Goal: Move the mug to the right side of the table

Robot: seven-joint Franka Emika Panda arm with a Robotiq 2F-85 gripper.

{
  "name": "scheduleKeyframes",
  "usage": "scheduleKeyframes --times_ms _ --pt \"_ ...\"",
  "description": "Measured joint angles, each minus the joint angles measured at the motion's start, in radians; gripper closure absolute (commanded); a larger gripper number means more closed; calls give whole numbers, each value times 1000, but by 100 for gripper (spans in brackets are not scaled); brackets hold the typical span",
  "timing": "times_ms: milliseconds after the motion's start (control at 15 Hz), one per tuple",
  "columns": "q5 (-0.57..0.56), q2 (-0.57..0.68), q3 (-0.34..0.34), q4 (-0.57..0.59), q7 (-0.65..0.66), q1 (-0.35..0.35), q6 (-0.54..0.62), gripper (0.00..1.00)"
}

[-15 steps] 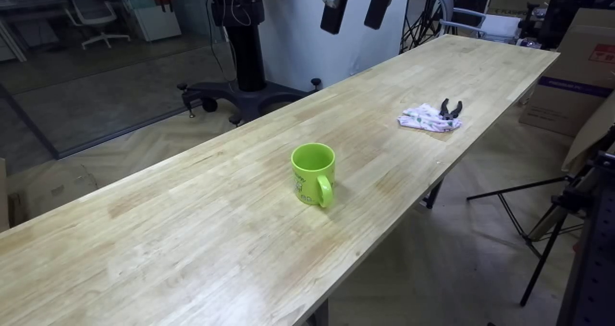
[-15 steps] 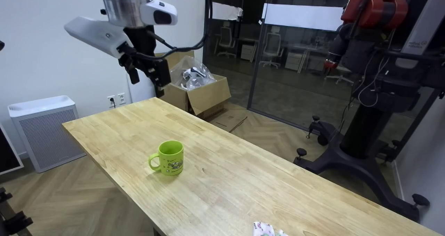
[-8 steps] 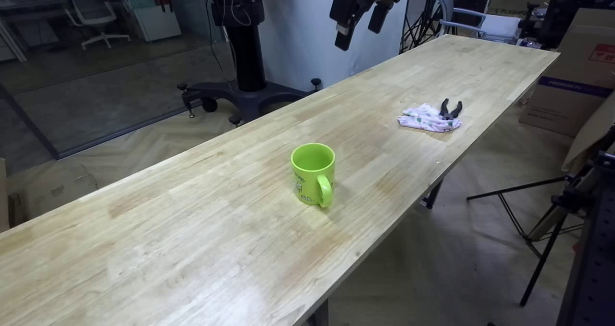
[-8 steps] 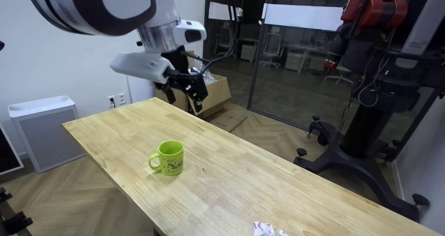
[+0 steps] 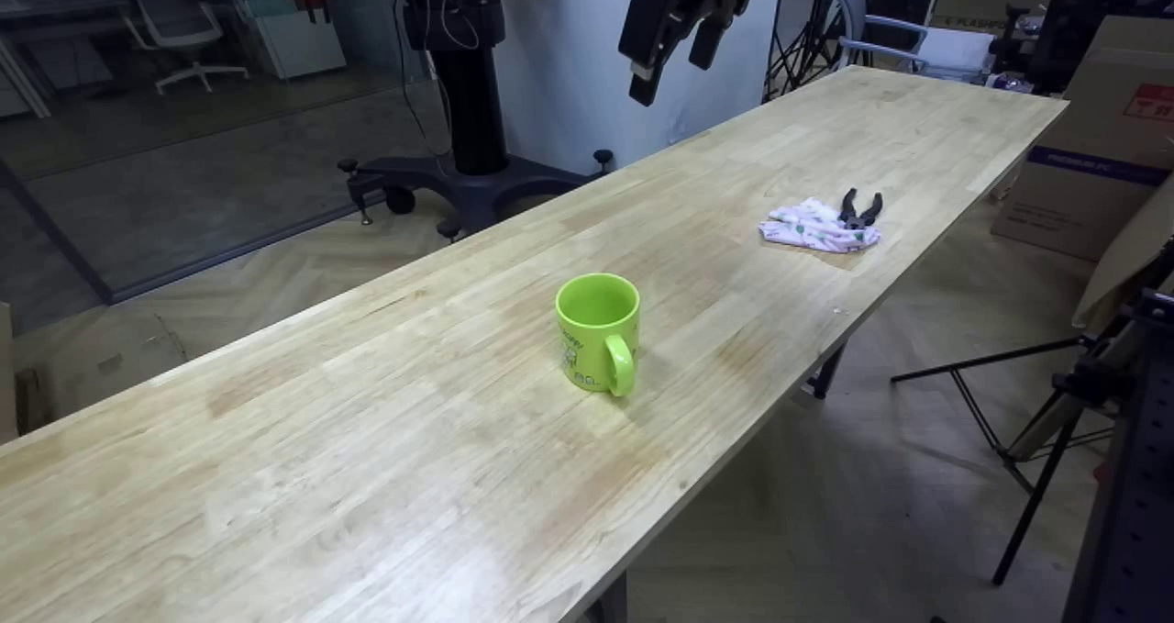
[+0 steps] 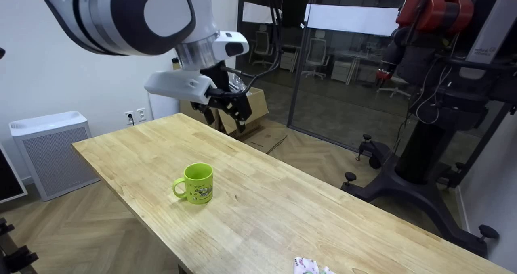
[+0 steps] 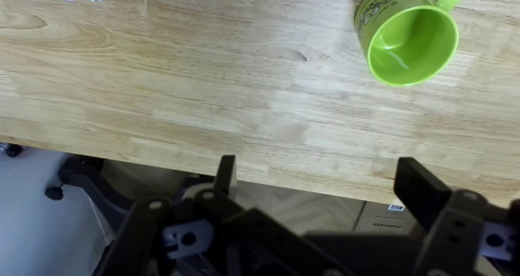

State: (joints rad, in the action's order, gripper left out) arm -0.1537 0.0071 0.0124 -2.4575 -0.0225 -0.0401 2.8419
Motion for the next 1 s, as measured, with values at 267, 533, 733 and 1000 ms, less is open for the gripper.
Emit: scheduleKeyframes --times_ms 267,533,733,1000 --pt "147 70 -2 33 -108 2 -32 0" --pt "225 185 -16 122 -164 2 -238 0" --pt "97 265 19 187 -44 16 -288 0" --pt "75 301 35 214 -20 25 -288 0"
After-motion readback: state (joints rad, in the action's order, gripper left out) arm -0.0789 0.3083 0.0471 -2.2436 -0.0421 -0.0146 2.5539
